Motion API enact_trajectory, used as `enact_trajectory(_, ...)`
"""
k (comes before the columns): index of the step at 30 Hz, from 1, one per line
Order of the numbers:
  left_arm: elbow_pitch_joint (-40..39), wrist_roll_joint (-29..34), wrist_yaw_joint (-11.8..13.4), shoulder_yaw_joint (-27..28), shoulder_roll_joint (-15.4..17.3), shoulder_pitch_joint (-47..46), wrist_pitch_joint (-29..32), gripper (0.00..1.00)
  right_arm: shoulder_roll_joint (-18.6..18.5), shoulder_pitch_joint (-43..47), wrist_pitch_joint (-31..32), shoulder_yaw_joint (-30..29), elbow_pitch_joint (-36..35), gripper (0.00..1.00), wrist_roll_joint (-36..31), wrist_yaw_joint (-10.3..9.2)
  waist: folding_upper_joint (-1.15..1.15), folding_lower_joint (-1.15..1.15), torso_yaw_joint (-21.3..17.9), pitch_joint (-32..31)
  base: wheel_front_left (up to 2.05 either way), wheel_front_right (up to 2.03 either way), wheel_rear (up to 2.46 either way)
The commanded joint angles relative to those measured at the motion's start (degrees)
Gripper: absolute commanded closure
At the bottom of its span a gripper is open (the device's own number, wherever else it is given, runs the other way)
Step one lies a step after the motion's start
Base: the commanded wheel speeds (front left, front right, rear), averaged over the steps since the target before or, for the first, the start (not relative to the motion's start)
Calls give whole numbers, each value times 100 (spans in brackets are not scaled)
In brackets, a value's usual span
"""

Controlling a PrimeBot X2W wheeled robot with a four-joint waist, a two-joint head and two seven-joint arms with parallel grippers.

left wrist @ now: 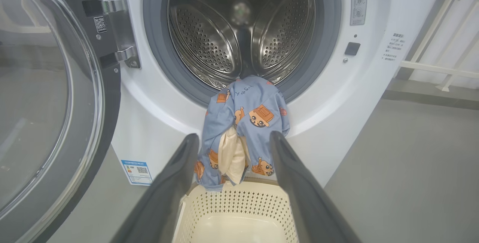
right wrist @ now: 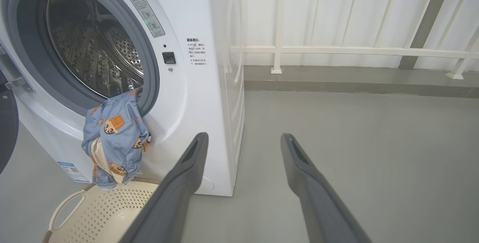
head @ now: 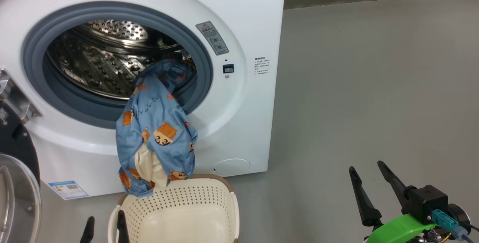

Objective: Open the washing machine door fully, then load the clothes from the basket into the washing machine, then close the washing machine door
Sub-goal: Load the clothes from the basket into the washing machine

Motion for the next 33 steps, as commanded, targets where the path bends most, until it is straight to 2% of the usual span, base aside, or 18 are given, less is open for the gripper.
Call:
enact_trajectory(1,-144,23,30,160,30,-117,-9,0,-56,-54,-1,133,-178,0,0,31,0,0,-10,6,0,0,0)
enact_trajectory(22,7,-38,98,84,103,-246,191,0,-34,-77,-65,176,-122,0,48,31,0,0,-5,106,0,0,0)
enact_trajectory(28,426,-198,-78,-15,79,-648,414,0,-30,-203,-94,209,-159,0,65,31,0,0,-47,364,0,0,0)
enact_trajectory(33,1139,-394,-321,-82,58,-1226,641,0,-26,-357,-123,245,-177,0,97,31,0,0,-166,699,0,0,0)
